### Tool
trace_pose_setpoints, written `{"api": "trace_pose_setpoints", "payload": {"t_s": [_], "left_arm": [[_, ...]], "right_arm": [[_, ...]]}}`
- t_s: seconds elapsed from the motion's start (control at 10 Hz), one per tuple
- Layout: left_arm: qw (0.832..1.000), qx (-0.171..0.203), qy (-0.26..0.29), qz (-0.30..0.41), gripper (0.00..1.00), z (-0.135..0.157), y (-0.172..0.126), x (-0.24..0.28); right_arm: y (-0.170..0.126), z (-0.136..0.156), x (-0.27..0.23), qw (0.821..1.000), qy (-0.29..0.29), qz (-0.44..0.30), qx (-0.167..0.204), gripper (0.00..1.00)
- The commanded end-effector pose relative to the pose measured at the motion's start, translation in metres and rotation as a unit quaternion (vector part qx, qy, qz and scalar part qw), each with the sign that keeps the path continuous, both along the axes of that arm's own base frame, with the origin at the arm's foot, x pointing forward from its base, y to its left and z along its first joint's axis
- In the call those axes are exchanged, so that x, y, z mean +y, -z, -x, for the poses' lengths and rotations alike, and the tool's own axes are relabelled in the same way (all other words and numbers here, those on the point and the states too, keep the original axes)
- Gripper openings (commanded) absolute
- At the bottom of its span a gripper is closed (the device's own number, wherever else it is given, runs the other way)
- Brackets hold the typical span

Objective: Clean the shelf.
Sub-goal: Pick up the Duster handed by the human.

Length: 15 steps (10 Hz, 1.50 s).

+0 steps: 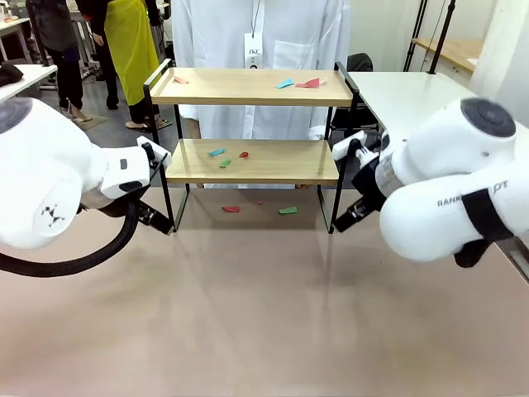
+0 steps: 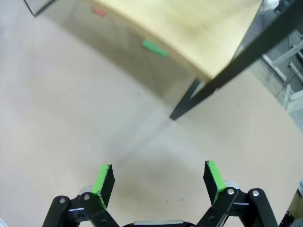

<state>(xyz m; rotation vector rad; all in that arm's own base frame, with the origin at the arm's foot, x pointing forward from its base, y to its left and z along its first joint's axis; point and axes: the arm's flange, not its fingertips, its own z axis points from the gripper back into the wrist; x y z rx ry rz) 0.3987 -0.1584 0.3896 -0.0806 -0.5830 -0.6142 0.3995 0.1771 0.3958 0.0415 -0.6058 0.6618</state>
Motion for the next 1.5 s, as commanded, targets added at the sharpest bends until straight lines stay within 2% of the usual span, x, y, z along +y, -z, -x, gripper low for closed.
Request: {"api": "trace_pose_setpoints", "payload": {"t_s": [0.0, 0.2, 0.4, 0.6, 0.8, 1.0, 1.2, 1.3, 1.4], "left_arm": [[0.998, 0.007, 0.03, 0.053, 1.0, -0.006, -0.057, 0.03], [0.996, -0.007, 0.051, 0.079, 1.0, -0.015, -0.115, 0.062], [0.989, 0.008, 0.113, 0.096, 1.0, -0.028, -0.136, 0.102], [0.965, 0.012, 0.221, 0.137, 1.0, -0.048, -0.133, 0.157], [0.947, -0.005, 0.266, 0.179, 1.0, -0.061, -0.114, 0.205], [0.936, -0.024, 0.275, 0.219, 1.0, -0.071, -0.09, 0.244], [0.944, -0.019, 0.24, 0.225, 1.0, -0.071, -0.08, 0.255], [0.939, -0.034, 0.266, 0.216, 1.0, -0.054, -0.085, 0.251], [0.939, -0.034, 0.266, 0.216, 1.0, -0.054, -0.085, 0.251]], "right_arm": [[-0.058, -0.011, -0.008, 0.999, -0.014, -0.033, -0.015, 1.0], [-0.103, -0.014, -0.038, 0.997, -0.007, -0.069, -0.038, 1.0], [-0.128, -0.011, -0.088, 0.993, -0.04, -0.101, -0.052, 1.0], [-0.137, -0.016, -0.161, 0.983, -0.09, -0.147, -0.063, 1.0], [-0.126, -0.02, -0.228, 0.969, -0.129, -0.197, -0.073, 1.0], [-0.107, -0.024, -0.278, 0.958, -0.138, -0.237, -0.089, 1.0], [-0.091, -0.029, -0.285, 0.953, -0.144, -0.251, -0.094, 1.0], [-0.102, -0.008, -0.289, 0.961, -0.124, -0.23, -0.096, 1.0], [-0.102, -0.008, -0.289, 0.961, -0.124, -0.23, -0.096, 1.0]]}}
